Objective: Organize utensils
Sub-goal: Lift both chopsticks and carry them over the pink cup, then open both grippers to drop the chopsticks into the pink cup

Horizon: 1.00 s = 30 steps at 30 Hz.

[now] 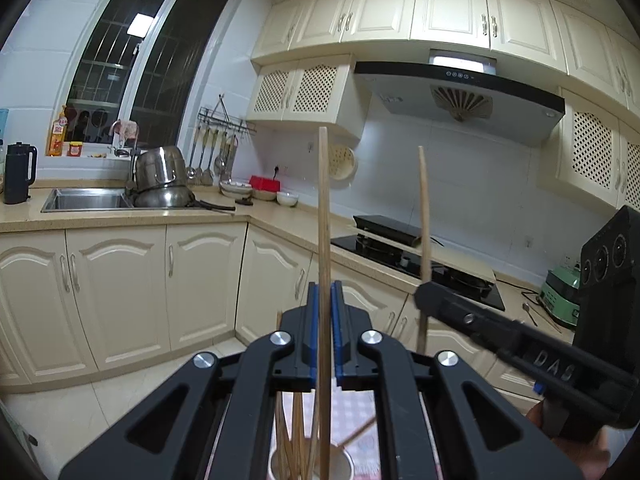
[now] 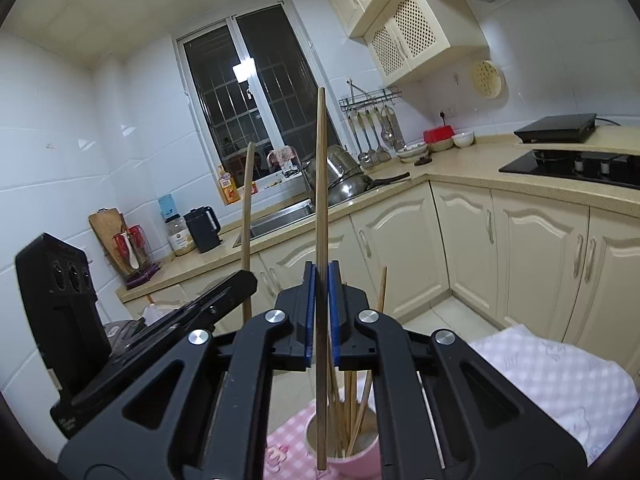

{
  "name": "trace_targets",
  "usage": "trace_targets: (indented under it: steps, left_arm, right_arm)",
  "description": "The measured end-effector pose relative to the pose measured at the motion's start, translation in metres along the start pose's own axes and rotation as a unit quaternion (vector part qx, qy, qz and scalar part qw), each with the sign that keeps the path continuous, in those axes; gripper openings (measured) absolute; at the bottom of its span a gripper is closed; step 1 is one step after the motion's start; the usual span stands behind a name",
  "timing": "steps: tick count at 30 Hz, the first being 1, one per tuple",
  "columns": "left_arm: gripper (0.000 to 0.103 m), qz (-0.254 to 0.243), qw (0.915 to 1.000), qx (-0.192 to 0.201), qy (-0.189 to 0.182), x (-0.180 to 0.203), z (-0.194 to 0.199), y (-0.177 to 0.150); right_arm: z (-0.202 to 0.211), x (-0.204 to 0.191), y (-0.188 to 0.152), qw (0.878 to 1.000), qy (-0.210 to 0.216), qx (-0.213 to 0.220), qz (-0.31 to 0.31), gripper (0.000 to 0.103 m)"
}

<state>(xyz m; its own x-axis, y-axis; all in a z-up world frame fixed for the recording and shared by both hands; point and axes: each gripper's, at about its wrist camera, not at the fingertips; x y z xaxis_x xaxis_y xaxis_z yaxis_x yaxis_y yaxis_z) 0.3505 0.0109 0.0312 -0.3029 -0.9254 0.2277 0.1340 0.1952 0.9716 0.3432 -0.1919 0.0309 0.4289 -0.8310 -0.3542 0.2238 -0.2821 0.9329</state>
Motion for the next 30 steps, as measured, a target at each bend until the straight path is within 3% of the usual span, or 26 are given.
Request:
trace_targets:
  steps: [23,25,26,27,29,30]
  left_arm:
    - [0.006,-0.002,0.9996,-0.024,0.018,-0.013,-0.036,-0.054]
    - [0.008,-0.004,0.9994,-0.032,0.016,-0.013,-0.035,-0.056]
    - [0.016,-0.006,0.9991,-0.037,0.019,-0.013,-0.035,-0.056]
    - [0.027,-0.006,0.9989,-0.039,0.027,-0.014,-0.033,-0.056]
    - [0.040,0.004,0.9988,-0.036,0.033,-0.020,-0.026,-0.054]
    - [0.048,0.013,0.9987,-0.033,0.035,-0.024,-0.020,-0.051]
  right_arm:
    - [-0.043,0.014,-0.047,0.999,-0.021,-0.038,0.009,0.007]
    - [-0.043,0.015,-0.048,0.999,-0.019,-0.043,0.008,0.008]
    - [-0.042,0.015,-0.048,0.999,-0.022,-0.044,0.009,0.008]
    - [-0.040,0.016,-0.047,0.999,-0.024,-0.043,0.008,0.011]
    - [-0.033,0.020,-0.042,0.999,-0.033,-0.034,-0.002,0.029]
    - [-0.029,0.023,-0.040,0.999,-0.037,-0.027,-0.010,0.055]
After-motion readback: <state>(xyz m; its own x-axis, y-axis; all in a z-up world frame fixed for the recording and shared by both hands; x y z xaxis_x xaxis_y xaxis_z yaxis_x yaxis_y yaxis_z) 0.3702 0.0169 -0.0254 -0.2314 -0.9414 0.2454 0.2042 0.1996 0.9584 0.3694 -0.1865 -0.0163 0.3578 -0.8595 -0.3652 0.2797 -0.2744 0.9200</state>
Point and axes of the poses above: each gripper's, at about its wrist camera, not at the fingertips, and z roughly against the way its jaws point, x to its right, y to its top, and after that the axes turned 8 degrees about x, right-handed
